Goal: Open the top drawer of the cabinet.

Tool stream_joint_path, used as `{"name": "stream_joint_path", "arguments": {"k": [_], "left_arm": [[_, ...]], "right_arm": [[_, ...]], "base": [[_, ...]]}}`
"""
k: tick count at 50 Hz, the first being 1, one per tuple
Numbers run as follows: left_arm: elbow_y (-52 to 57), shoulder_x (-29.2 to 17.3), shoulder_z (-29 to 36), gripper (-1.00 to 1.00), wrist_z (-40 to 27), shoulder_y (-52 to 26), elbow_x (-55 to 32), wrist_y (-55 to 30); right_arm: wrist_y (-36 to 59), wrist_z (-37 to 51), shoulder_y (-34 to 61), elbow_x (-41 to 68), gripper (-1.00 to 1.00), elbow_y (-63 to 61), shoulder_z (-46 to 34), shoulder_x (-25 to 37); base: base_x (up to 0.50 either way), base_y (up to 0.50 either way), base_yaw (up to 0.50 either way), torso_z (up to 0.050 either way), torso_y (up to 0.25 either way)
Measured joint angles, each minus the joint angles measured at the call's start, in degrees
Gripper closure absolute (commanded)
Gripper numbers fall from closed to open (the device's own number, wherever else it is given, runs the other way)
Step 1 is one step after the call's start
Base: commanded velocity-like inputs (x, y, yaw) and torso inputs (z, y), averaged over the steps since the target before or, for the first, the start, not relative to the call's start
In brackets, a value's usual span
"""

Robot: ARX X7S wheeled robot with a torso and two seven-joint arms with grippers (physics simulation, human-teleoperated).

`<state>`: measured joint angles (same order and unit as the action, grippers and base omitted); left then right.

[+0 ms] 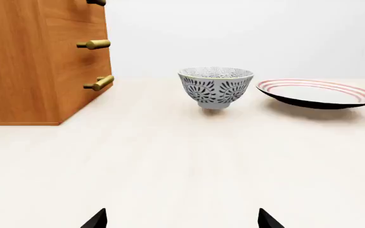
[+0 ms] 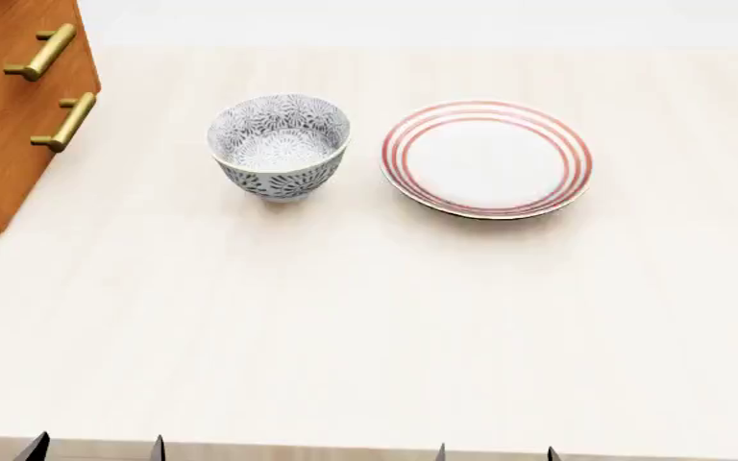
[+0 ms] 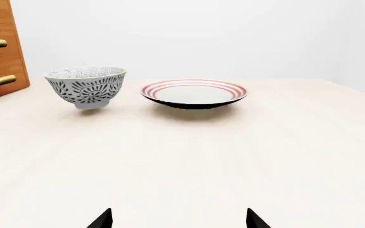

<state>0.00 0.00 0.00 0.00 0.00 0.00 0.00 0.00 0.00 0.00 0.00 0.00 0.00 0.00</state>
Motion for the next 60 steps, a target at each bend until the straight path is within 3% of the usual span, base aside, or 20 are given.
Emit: {"name": "stream_joint_path", "arguments": {"k": [54,60], "left_arm": [[-1.21,-4.10,5.49,-1.00,-5.75,-1.06,-2.74,-2.60],[-1.21,-4.55,6.06,-1.00,-6.23,-1.09,-3.30,-2.90]], "right_arm": [[-0.57,4.89,0.78,4.44,-1.00,1.76,-5.00,4.12],[-0.68,5.41,0.80,4.92,-1.00,1.88,-5.58,4.58]], "base": [[0.00,0.00,0.00,0.000,0.000],[0.00,0.00,0.00,0.044,0.000]]}}
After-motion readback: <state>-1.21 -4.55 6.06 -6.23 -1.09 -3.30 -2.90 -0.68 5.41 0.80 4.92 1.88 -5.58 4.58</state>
